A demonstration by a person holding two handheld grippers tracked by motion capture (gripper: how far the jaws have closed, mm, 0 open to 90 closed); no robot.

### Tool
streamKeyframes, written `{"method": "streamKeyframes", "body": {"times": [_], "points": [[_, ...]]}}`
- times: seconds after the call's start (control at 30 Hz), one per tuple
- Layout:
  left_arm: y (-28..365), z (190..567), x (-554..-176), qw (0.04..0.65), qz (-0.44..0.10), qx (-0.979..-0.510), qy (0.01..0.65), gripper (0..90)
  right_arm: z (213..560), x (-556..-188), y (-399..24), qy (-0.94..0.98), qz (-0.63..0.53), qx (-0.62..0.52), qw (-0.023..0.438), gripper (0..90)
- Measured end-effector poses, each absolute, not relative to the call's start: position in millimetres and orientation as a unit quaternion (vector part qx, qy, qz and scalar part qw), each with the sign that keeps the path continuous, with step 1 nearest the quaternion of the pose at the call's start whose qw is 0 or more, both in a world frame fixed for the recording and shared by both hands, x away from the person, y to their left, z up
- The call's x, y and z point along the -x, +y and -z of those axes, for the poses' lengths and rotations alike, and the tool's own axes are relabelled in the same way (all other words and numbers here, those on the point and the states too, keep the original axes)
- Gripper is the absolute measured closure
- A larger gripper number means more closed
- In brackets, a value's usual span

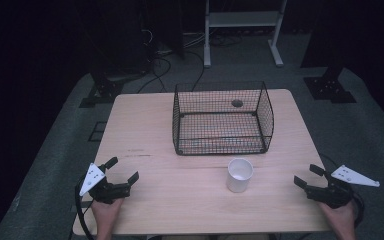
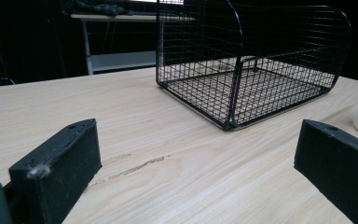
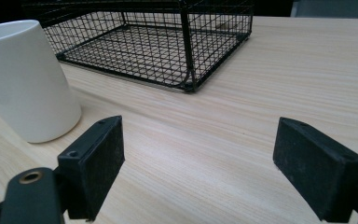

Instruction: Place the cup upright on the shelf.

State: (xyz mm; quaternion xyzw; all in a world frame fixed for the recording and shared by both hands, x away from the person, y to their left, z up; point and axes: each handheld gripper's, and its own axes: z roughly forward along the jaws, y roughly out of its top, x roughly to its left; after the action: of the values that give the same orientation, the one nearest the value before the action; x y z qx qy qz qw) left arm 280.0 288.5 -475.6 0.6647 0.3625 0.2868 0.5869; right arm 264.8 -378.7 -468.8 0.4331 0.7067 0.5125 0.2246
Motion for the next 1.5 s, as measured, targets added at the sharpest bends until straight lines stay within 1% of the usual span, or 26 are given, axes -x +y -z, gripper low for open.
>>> {"method": "streamKeyframes", "body": {"times": [0.5, 0.9, 1.5], "points": [[288, 476, -279, 0.588, -0.284, -0.666, 0.361, 0.0, 460, -268, -360, 0.724, -0.509, -0.411, 0.219, 14.0], [288, 476, -280, 0.587, -0.286, -0.666, 0.362, 0.0, 454, -272, -343, 0.741, -0.514, -0.385, 0.196, 13.1], [288, 475, -280, 0.587, -0.286, -0.665, 0.361, 0.0, 443, -270, -318, 0.768, -0.506, -0.344, 0.188, 12.7]]}}
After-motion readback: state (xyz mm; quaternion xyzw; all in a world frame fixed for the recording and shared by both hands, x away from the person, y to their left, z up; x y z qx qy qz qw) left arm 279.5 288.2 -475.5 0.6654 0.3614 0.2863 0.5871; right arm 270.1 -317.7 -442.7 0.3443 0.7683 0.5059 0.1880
